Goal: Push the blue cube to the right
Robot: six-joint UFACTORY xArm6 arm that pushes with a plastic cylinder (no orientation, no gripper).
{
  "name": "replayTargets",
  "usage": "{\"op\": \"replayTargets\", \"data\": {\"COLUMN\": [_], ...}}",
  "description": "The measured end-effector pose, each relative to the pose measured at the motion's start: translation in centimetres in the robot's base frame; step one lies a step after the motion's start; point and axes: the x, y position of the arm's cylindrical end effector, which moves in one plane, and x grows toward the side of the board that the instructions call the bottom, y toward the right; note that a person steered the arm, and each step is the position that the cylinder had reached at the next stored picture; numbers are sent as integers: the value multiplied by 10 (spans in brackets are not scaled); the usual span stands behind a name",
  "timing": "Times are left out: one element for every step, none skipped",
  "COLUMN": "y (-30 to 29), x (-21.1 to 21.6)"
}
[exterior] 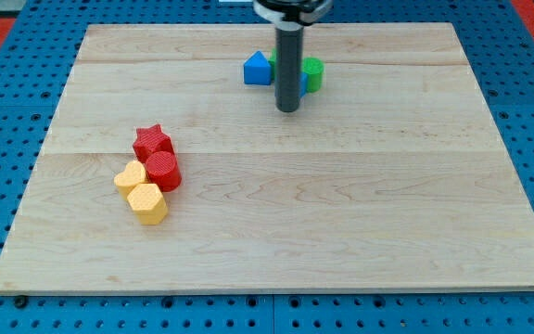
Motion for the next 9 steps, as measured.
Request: {"op": "replayTargets", "data": {"y": [8,8,30,37,31,31,22,-25,-47], "x": [0,0,0,0,8,14,19,10,1]}}
